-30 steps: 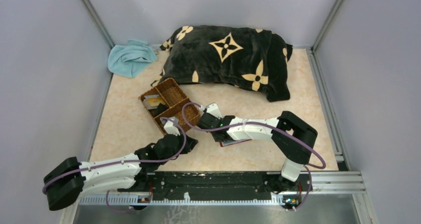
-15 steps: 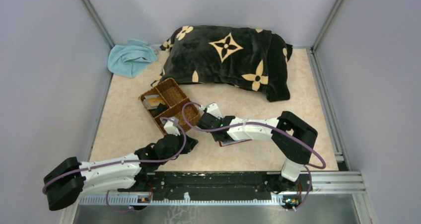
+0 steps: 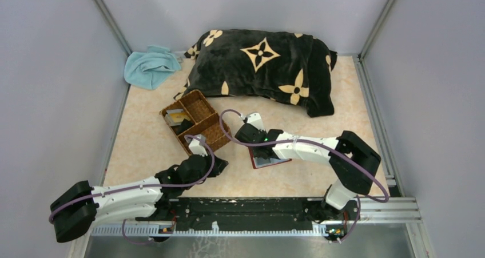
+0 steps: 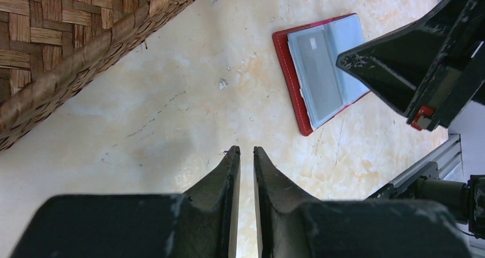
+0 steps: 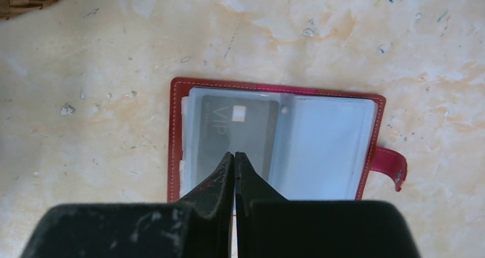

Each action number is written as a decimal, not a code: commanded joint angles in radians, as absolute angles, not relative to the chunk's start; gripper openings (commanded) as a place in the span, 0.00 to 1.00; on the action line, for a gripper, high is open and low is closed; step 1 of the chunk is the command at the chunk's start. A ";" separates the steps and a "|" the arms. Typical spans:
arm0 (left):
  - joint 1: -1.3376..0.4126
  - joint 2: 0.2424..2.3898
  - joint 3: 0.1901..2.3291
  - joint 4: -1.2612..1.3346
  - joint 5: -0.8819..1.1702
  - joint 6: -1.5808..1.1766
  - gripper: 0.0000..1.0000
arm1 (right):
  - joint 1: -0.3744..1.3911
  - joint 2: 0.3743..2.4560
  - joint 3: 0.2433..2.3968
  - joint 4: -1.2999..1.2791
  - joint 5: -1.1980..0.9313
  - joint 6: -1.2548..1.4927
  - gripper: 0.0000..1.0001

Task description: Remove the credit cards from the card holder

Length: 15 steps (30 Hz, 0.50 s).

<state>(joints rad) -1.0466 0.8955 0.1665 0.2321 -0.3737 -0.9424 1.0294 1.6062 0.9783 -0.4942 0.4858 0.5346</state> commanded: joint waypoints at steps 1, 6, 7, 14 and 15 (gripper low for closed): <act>-1.040 0.900 0.164 0.269 -0.361 -0.938 0.20 | 0.990 1.536 0.949 -0.475 0.489 0.532 0.00; -1.041 0.951 0.185 0.454 -0.208 -0.803 0.21 | 0.920 1.510 0.878 -0.444 0.476 0.534 0.24; -1.041 0.984 0.203 0.495 -0.166 -0.779 0.22 | 0.907 1.499 0.862 -0.434 0.473 0.533 0.23; -1.040 1.223 0.348 0.635 -0.046 -0.744 0.41 | 0.874 1.491 0.800 -0.363 0.436 0.512 0.09; -1.040 1.254 0.364 0.651 -0.048 -0.745 0.42 | 0.875 1.494 0.797 -0.353 0.430 0.512 0.07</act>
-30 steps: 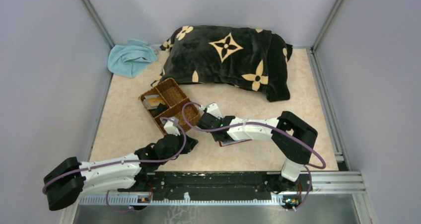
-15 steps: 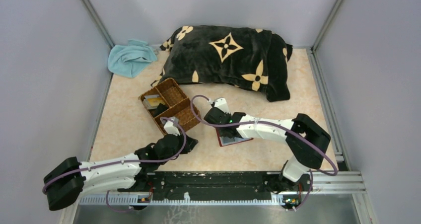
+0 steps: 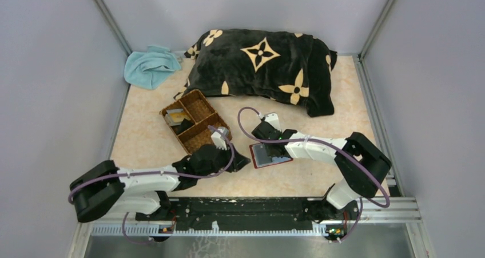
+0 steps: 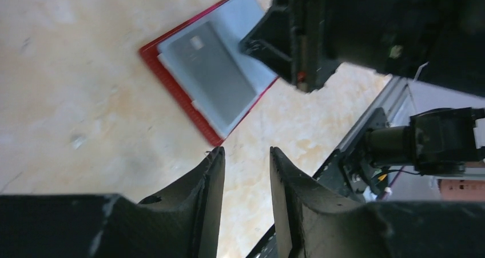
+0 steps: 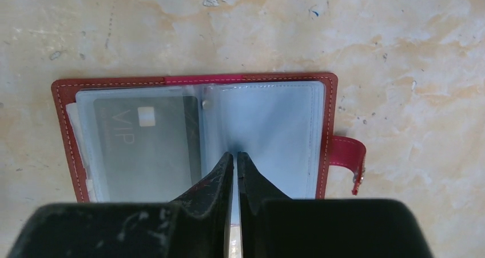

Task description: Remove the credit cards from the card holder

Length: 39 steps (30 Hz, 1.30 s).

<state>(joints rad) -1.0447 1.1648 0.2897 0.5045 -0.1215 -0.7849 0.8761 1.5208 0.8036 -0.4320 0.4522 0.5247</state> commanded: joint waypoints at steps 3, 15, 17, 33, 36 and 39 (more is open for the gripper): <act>-1.035 1.328 0.412 0.653 -0.074 -0.770 0.42 | 0.875 1.490 0.778 -0.325 0.403 0.510 0.02; -0.942 1.505 0.371 0.805 0.018 -0.965 0.00 | 0.877 1.402 0.688 -0.257 0.292 0.551 0.00; -0.942 1.542 0.384 0.843 0.047 -0.970 0.00 | 0.884 1.397 0.680 -0.250 0.281 0.563 0.00; -0.939 1.533 0.388 0.740 0.021 -0.933 0.00 | 0.912 1.403 0.678 -0.247 0.290 0.582 0.00; -0.939 1.522 0.374 0.725 0.017 -0.926 0.00 | 0.912 1.407 0.684 -0.247 0.287 0.581 0.00; -0.938 1.526 0.362 0.723 0.012 -0.929 0.00 | 0.913 1.408 0.687 -0.248 0.288 0.577 0.00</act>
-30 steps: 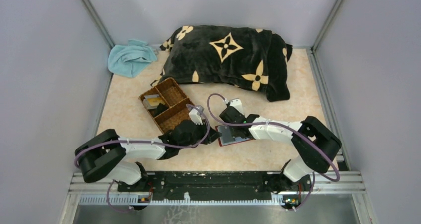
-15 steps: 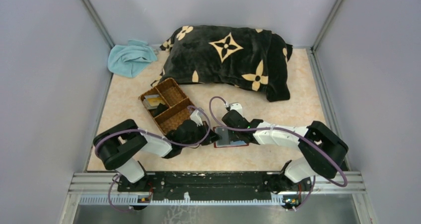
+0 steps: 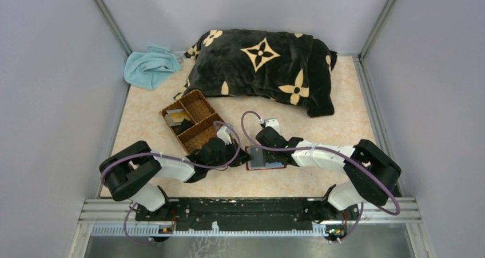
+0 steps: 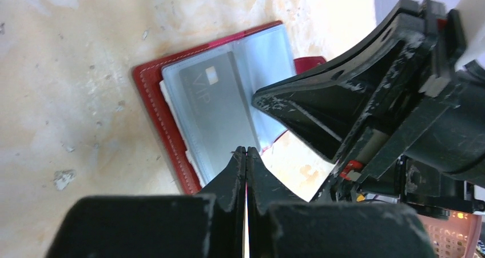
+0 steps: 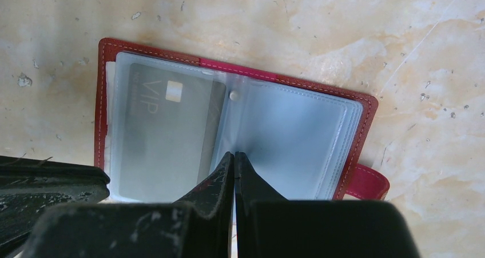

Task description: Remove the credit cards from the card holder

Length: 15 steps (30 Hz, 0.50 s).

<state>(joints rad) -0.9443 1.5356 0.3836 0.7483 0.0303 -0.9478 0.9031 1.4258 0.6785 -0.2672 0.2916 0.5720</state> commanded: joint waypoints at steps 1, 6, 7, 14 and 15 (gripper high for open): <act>-0.937 1.528 0.361 0.725 0.012 -0.931 0.00 | 0.912 1.410 0.689 -0.250 0.291 0.576 0.00; -0.931 1.531 0.351 0.726 0.006 -0.934 0.00 | 0.912 1.410 0.695 -0.257 0.295 0.574 0.00; -0.930 1.532 0.351 0.725 0.007 -0.933 0.00 | 0.912 1.411 0.696 -0.258 0.295 0.572 0.00; -0.922 1.552 0.349 0.729 0.016 -0.935 0.00 | 0.912 1.414 0.701 -0.258 0.295 0.570 0.00; -0.921 1.558 0.348 0.733 0.018 -0.936 0.00 | 0.912 1.416 0.701 -0.258 0.296 0.568 0.00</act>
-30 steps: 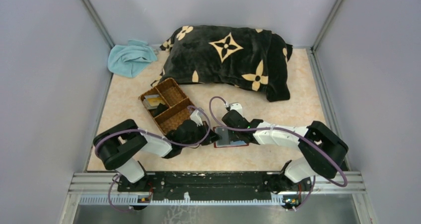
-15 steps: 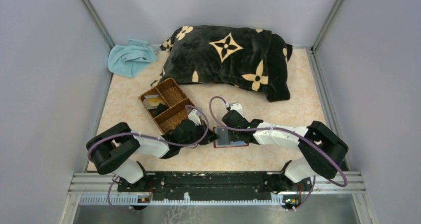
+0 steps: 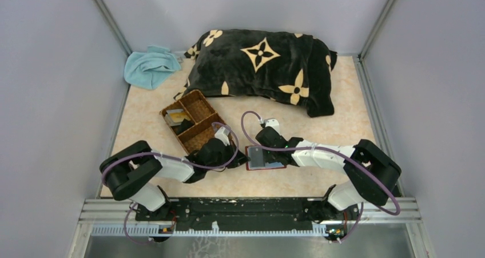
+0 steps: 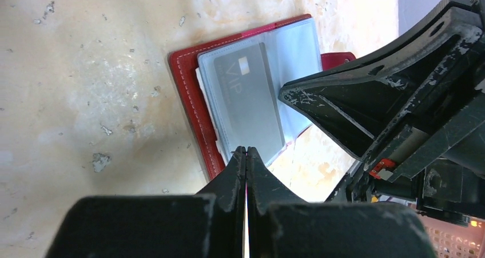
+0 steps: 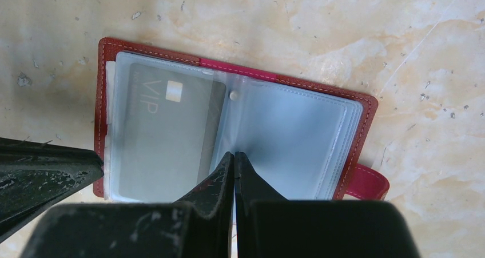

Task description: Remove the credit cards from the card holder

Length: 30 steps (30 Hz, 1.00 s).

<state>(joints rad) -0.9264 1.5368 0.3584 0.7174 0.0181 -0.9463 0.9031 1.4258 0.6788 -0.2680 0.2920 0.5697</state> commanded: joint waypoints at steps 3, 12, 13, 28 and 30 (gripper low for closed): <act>-0.920 1.576 0.342 0.757 0.027 -0.947 0.00 | 0.912 1.417 0.703 -0.258 0.299 0.565 0.00; -0.918 1.602 0.335 0.785 0.039 -0.957 0.00 | 0.911 1.419 0.709 -0.263 0.304 0.559 0.00; -0.918 1.605 0.334 0.789 0.043 -0.958 0.00 | 0.912 1.419 0.709 -0.262 0.302 0.559 0.00; -0.919 1.660 0.397 0.838 0.121 -0.964 0.00 | 0.912 1.426 0.701 -0.246 0.284 0.561 0.00; -0.919 1.656 0.396 0.863 0.135 -0.975 0.00 | 0.913 1.425 0.700 -0.243 0.279 0.562 0.00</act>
<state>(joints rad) -0.9188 1.6485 0.3698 0.7990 0.0929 -0.9581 0.9031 1.4269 0.6788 -0.2691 0.2947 0.5606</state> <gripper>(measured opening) 0.005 0.006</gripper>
